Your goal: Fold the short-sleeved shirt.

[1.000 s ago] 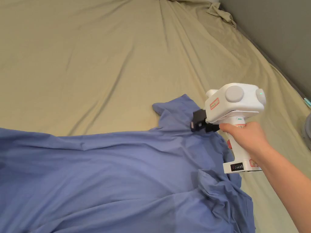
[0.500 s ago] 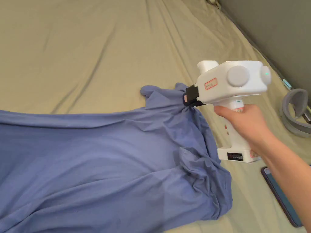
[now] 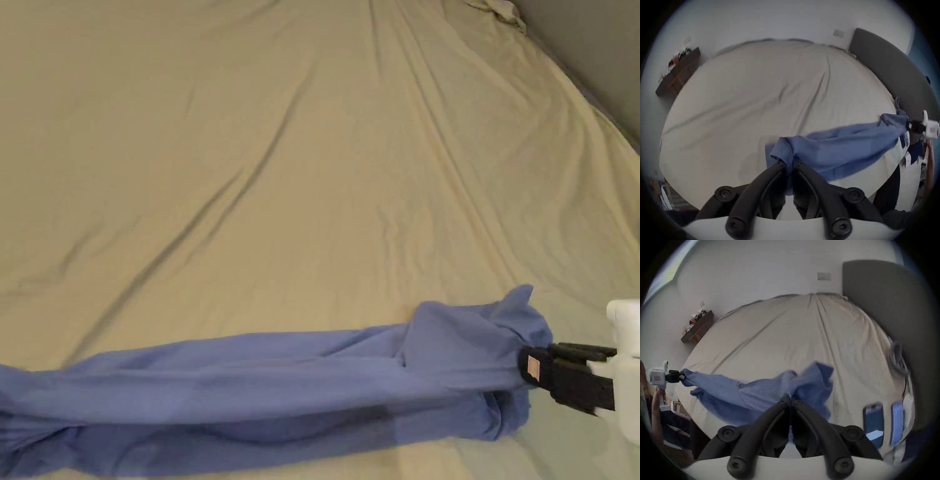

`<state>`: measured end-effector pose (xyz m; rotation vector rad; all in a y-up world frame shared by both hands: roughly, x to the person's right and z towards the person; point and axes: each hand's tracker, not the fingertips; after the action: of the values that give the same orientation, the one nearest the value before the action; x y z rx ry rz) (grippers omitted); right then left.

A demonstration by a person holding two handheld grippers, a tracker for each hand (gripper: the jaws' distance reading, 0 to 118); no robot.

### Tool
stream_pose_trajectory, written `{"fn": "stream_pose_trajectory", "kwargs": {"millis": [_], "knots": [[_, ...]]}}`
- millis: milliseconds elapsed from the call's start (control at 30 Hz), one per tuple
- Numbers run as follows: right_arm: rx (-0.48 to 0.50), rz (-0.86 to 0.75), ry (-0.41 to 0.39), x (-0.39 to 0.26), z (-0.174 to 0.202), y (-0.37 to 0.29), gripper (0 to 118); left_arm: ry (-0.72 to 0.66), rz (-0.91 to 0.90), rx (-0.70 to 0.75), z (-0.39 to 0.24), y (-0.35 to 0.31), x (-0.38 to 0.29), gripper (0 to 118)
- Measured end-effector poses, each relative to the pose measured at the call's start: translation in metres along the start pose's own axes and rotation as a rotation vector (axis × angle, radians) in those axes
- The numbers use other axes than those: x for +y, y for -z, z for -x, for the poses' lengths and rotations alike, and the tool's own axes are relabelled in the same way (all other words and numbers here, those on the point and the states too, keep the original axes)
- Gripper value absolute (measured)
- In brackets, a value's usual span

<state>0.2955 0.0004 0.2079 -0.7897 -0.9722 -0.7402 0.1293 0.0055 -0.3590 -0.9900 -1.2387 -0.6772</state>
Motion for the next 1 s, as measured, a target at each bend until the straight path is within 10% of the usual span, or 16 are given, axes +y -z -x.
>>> {"fn": "stream_pose_trajectory", "kwargs": {"millis": [367,400,467,500,700,800,867,900,933,1000], "knots": [[-0.027,0.117,0.049,-0.002,-0.007,0.053,4,-0.063,0.143,0.019,-0.002,0.053,0.007,7],[-0.036,0.135,0.046,0.001,-0.005,0.054,15,-0.094,0.134,0.017,0.000,0.050,0.007,20],[-0.061,0.131,-0.002,0.002,0.006,0.051,86,-0.063,0.120,0.044,-0.001,0.042,0.005,83],[-0.085,0.105,-0.027,0.001,0.004,0.045,104,-0.037,0.078,0.056,-0.002,0.032,0.004,86],[-0.027,-0.063,-0.025,0.013,0.035,-0.013,110,0.019,-0.171,0.126,-0.024,-0.059,0.007,86],[-0.018,-0.180,-0.062,0.023,0.058,-0.044,107,0.085,-0.264,0.208,-0.041,-0.104,0.013,86],[-0.035,-0.242,-0.130,0.029,0.072,-0.061,68,0.125,-0.333,0.213,-0.048,-0.129,0.011,83],[-0.044,-0.262,-0.150,0.030,0.077,-0.066,33,0.142,-0.355,0.200,-0.049,-0.136,0.009,70],[-0.044,-0.288,-0.151,0.030,0.081,-0.069,4,0.143,-0.358,0.196,-0.051,-0.141,0.008,16],[-0.035,-0.322,-0.122,0.028,0.085,-0.073,4,0.145,-0.382,0.179,-0.051,-0.142,0.006,0]]}}
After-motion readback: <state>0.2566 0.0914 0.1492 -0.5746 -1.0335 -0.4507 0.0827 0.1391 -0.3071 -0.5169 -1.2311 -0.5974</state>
